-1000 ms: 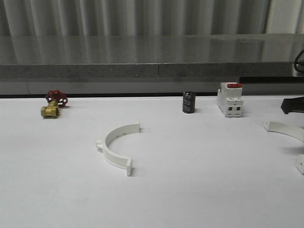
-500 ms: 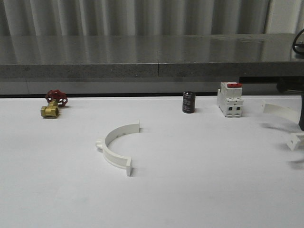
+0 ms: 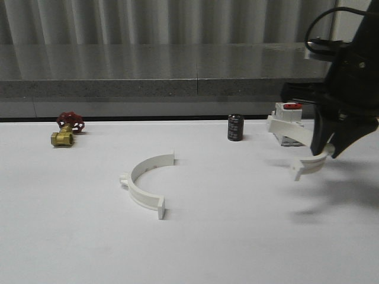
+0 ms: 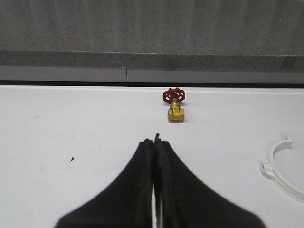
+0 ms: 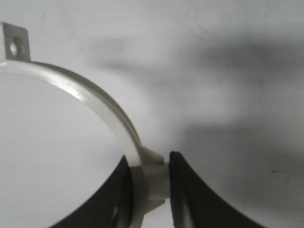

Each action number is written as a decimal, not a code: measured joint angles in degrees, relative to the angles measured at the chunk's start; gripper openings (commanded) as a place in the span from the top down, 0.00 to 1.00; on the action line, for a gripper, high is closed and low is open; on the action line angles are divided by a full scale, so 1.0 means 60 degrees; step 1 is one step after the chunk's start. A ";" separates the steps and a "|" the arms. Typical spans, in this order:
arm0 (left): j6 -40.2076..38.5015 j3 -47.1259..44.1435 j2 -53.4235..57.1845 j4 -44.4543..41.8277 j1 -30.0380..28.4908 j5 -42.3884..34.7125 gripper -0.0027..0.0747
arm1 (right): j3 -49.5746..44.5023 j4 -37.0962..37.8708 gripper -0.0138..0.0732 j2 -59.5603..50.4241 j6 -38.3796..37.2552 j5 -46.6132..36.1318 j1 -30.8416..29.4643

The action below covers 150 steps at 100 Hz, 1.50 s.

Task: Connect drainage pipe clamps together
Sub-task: 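Carry the held clamp half toward the first half and lower it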

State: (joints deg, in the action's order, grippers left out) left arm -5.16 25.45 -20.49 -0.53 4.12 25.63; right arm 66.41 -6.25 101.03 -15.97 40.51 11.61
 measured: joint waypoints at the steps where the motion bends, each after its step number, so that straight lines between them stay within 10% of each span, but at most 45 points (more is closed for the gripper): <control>1: 0.0000 0.0000 0.0000 0.0000 0.0000 0.0000 0.99 | 0.0000 0.0032 0.73 0.0000 -0.0050 -0.0035 0.0044; 47: 0.0000 0.0000 0.0000 0.0000 0.0000 0.0000 0.99 | 0.1411 0.1944 0.73 0.0722 -0.3146 0.0257 0.1921; 150: 0.0000 0.0000 0.0000 0.0000 0.0000 0.0000 0.99 | 0.2909 0.2078 0.73 0.2813 -0.4409 0.0410 0.3403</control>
State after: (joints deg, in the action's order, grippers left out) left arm -5.16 25.45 -20.49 -0.53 4.12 25.63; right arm 83.87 6.22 117.91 -42.43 42.97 32.03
